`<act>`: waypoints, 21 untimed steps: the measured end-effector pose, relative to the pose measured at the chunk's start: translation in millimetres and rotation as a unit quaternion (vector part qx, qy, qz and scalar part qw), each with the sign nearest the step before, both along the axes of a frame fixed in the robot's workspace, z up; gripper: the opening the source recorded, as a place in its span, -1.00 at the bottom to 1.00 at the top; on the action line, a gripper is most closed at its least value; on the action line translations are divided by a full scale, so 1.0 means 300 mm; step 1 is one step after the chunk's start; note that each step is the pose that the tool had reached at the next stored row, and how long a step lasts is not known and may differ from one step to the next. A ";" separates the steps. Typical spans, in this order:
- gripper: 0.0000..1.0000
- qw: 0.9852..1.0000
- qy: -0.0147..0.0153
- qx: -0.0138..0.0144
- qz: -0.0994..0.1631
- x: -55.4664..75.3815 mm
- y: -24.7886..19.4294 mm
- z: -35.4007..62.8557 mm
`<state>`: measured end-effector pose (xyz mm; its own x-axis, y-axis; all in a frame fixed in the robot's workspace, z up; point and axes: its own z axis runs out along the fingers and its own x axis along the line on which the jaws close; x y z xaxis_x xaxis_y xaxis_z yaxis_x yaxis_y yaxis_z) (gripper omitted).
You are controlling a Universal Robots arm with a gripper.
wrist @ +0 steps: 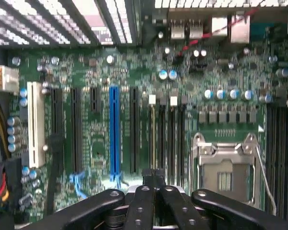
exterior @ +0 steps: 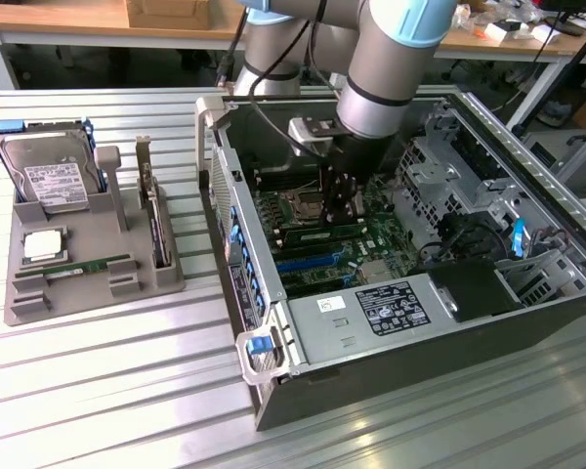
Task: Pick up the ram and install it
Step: 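Press down the ram until it locks into place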
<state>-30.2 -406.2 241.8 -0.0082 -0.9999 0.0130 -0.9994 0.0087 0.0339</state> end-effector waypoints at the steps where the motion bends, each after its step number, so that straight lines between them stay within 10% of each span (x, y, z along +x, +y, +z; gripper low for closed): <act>1: -0.79 1.000 0.000 0.000 0.000 -0.016 0.000 0.000; 9: -0.79 1.000 -0.001 0.004 0.000 -0.122 0.000 -0.016; 15: -0.79 1.000 -0.001 0.005 0.000 -0.125 0.000 -0.038; 19: -0.79 1.000 -0.002 0.005 0.000 -0.122 0.000 0.003; 21: -0.79 1.000 -0.001 0.005 0.000 -0.065 0.000 0.004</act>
<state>-49.7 -406.1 243.1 -0.0081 -1.0000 0.0032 -0.9994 0.0082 0.0327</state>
